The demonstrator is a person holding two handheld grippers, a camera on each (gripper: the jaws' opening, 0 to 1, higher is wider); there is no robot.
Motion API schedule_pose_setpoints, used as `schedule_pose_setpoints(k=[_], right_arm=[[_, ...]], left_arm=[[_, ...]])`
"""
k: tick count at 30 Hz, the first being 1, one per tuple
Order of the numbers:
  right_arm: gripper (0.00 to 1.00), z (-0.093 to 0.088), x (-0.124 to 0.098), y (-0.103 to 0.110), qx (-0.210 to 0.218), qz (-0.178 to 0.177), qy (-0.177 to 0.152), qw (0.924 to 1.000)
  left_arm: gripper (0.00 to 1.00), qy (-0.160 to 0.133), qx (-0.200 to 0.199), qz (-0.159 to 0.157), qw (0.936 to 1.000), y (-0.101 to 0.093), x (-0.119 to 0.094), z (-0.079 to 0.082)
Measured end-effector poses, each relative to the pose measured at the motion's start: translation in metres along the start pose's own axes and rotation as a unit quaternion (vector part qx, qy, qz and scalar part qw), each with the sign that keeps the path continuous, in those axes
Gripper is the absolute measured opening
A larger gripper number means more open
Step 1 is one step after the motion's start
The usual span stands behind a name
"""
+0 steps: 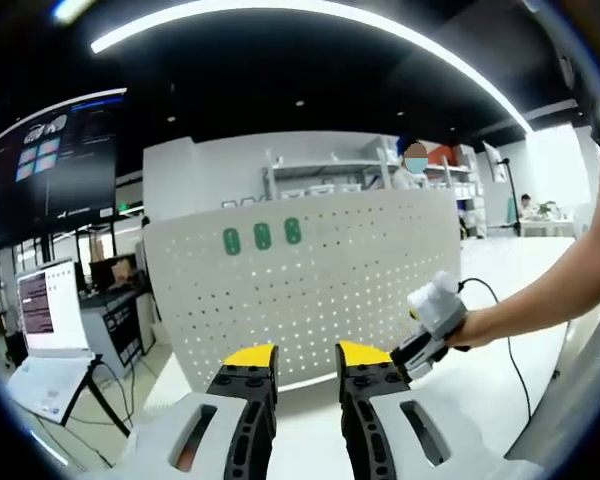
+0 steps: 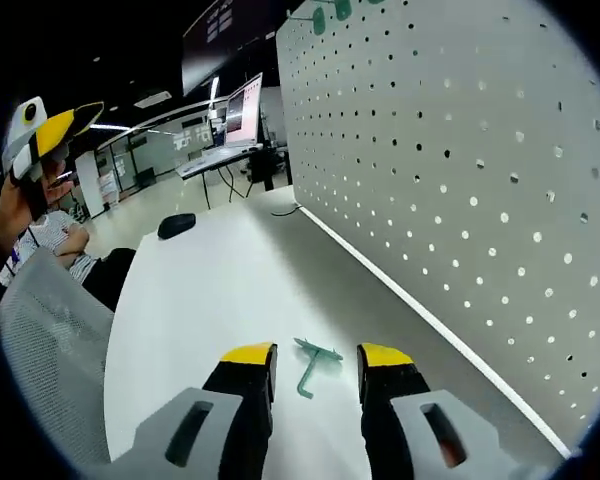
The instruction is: Insert the hook assembly into the mounting plate slot until the hook locks in place.
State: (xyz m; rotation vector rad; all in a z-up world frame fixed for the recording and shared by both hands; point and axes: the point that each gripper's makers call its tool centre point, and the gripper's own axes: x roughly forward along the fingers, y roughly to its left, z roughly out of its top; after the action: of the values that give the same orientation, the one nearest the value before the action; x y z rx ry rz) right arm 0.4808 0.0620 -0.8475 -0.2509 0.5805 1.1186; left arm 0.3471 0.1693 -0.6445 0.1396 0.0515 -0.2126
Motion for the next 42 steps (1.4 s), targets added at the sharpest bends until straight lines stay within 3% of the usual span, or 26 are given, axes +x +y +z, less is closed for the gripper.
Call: schedule_pose_setpoints(k=[14,22,30,42], right_arm=[[0.29,-0.012,0.025,-0.001,0.006,0.023,0.023,0.9995],[0.28,-0.021,0.028,0.003,0.017,0.033,0.034,0.9987],[0.18,-0.028,0.025,0.016,0.038,0.056,0.046,0.9966],[0.08,-0.035,0.03,0.02,-0.016,0.049,0.049,0.9975]], left_arm=[[0.21,0.01,-0.005,-0.003,0.9999,-0.002,0.001,-0.006],[0.2,0.015,-0.009,0.001,0.9998,0.0,-0.001,-0.008],[0.2,0.018,-0.011,-0.001,0.9998,-0.002,-0.001,-0.01],[0.2,0.022,-0.015,-0.002,0.9996,-0.001,-0.002,-0.014]])
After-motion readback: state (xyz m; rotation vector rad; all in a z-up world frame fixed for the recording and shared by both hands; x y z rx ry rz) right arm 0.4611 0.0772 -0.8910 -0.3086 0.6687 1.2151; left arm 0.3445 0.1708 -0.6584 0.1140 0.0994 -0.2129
